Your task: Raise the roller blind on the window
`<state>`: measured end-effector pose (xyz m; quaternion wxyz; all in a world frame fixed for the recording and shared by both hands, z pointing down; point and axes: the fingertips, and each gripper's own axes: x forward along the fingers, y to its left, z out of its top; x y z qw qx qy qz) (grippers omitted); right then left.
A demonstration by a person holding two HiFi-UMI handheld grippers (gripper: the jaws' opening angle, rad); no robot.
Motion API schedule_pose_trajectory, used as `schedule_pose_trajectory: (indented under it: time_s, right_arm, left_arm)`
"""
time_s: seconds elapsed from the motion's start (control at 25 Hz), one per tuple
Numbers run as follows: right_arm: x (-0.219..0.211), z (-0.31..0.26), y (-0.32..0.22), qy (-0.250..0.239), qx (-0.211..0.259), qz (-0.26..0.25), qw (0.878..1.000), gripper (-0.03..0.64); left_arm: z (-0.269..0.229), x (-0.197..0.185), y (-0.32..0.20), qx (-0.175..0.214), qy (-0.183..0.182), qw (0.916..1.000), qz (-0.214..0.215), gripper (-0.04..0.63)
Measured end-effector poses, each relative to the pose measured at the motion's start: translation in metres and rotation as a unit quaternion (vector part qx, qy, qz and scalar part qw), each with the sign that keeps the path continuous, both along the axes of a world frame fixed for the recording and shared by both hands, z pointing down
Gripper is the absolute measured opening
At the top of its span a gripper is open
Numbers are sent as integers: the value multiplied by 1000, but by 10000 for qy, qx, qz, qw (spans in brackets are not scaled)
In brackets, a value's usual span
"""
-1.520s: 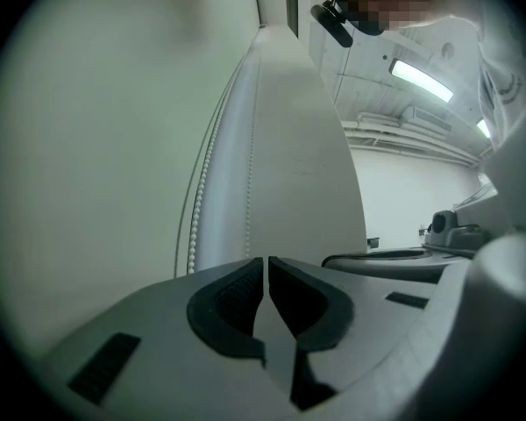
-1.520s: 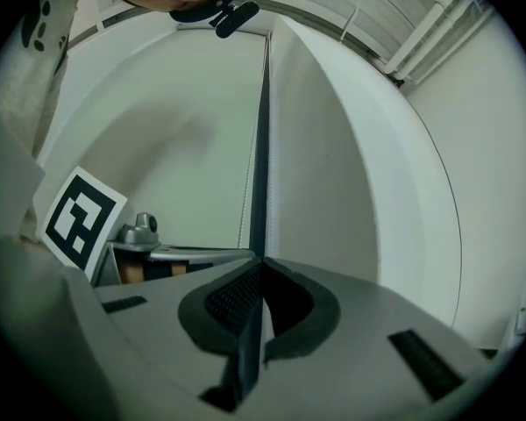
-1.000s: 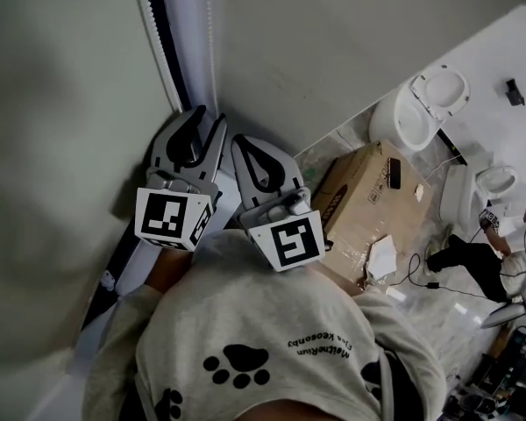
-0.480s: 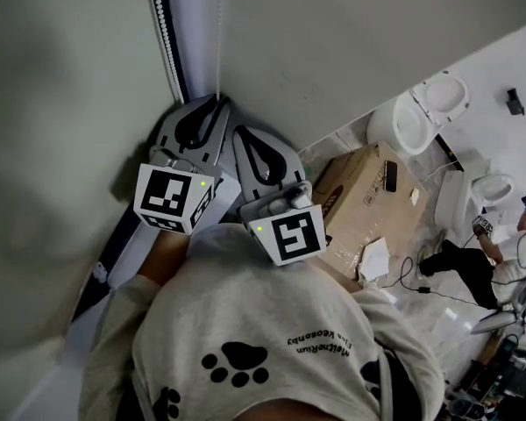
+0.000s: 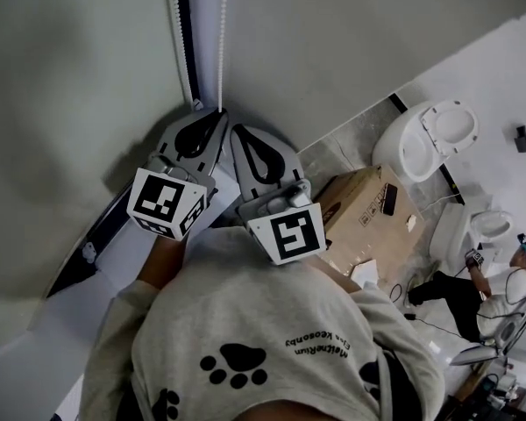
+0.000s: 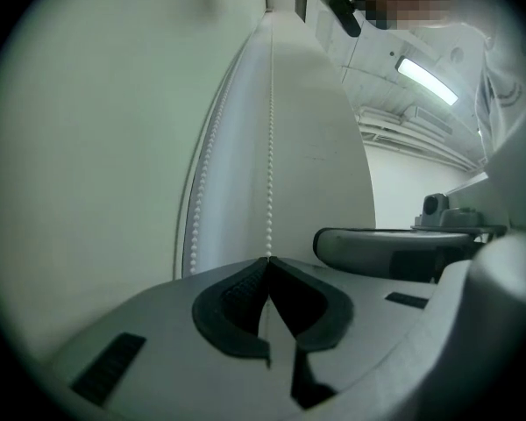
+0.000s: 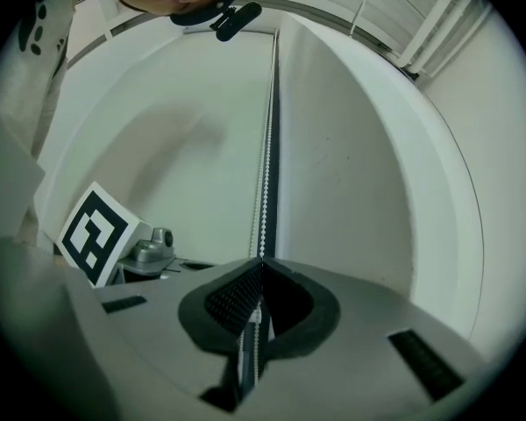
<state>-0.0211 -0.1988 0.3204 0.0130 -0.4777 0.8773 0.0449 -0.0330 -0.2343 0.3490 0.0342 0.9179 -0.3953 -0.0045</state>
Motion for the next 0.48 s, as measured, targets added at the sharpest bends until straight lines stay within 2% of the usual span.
schedule_pose_trajectory:
  time_s: [0.24, 0.48]
  right_arm:
    - [5, -5, 16, -12, -4, -430, 9991, 11]
    - [5, -28, 35, -24, -24, -1192, 9929, 16]
  left_arm:
    - [-3, -1, 31, 48, -26, 9995, -317, 11]
    - [1, 2, 60, 67, -26, 9987, -506, 11]
